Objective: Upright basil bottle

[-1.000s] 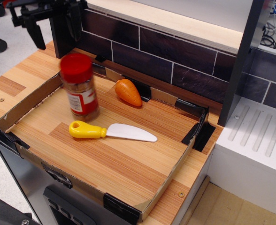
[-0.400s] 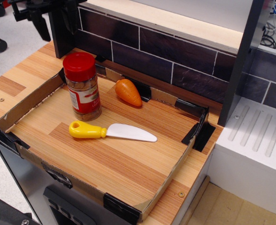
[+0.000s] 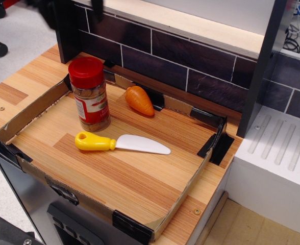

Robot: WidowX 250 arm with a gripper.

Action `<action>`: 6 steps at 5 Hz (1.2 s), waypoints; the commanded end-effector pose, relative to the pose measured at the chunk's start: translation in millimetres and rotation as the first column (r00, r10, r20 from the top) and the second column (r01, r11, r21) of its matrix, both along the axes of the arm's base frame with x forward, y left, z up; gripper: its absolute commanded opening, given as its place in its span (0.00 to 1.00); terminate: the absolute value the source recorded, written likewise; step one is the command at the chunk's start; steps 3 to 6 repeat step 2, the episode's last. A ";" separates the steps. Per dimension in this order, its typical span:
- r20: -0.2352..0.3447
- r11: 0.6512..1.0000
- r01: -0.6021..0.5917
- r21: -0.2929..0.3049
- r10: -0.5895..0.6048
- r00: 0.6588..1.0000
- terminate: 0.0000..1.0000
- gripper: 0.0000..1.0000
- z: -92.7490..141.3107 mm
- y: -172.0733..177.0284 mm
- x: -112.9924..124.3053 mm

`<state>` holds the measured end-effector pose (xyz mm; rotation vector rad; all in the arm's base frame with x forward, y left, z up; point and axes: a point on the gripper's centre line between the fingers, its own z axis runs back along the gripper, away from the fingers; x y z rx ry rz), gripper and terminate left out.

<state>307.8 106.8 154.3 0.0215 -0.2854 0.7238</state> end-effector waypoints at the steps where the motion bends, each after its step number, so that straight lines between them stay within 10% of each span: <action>1: 0.075 0.999 0.048 0.016 -0.049 0.996 0.00 1.00 26.1 -13.4 1.7; 2: 0.075 0.999 0.048 0.016 -0.049 0.996 1.00 1.00 26.1 -13.4 1.7; 6: 0.075 0.999 0.048 0.016 -0.049 0.996 1.00 1.00 26.1 -13.4 1.7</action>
